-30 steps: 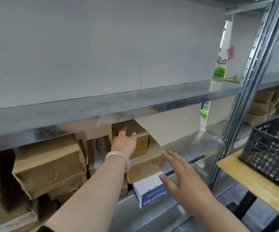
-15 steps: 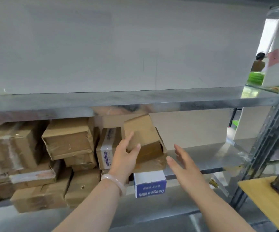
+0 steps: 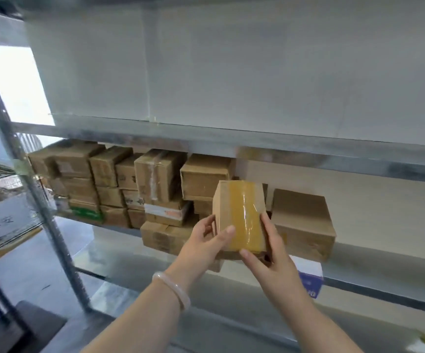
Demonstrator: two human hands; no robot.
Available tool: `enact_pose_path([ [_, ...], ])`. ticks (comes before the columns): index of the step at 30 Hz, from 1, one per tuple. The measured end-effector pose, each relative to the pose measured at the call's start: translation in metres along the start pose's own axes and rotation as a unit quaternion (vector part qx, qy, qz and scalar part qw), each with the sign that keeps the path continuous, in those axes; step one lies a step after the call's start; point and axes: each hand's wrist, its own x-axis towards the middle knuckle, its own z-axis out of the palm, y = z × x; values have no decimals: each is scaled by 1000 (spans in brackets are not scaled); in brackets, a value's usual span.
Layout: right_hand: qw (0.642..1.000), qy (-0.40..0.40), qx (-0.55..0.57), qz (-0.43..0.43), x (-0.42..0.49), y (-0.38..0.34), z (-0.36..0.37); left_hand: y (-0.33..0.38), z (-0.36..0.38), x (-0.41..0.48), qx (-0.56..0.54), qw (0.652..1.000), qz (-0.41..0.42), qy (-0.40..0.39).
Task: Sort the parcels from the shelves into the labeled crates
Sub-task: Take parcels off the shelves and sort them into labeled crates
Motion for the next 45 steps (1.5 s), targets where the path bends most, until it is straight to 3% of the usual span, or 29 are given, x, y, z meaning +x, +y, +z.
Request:
enact_pose_path([
  [5, 996, -42, 81, 13, 11, -21, 61, -12, -66, -18, -136, 989, -29, 45],
  [8, 987, -113, 99, 51, 23, -34, 104, -23, -114, -24, -188, 980, -18, 66],
  [14, 994, -70, -17, -78, 42, -48, 227, -28, -232, -36, -144, 978, 28, 146],
  [19, 974, -104, -111, -167, 46, -69, 350, -26, -342, -53, -121, 970, 64, 200],
  [26, 951, -151, -126, -238, 46, -98, 492, -32, -484, -90, -74, 950, 76, 293],
  [34, 911, -259, -143, -289, 58, -117, 597, -37, -598, -118, -50, 919, 49, 387],
  [39, 895, -296, -145, -301, 79, -121, 657, -50, -648, -110, -64, 901, 59, 424],
  [45, 892, -310, -122, -306, 133, -128, 740, -50, -724, -83, 21, 869, 31, 494],
])
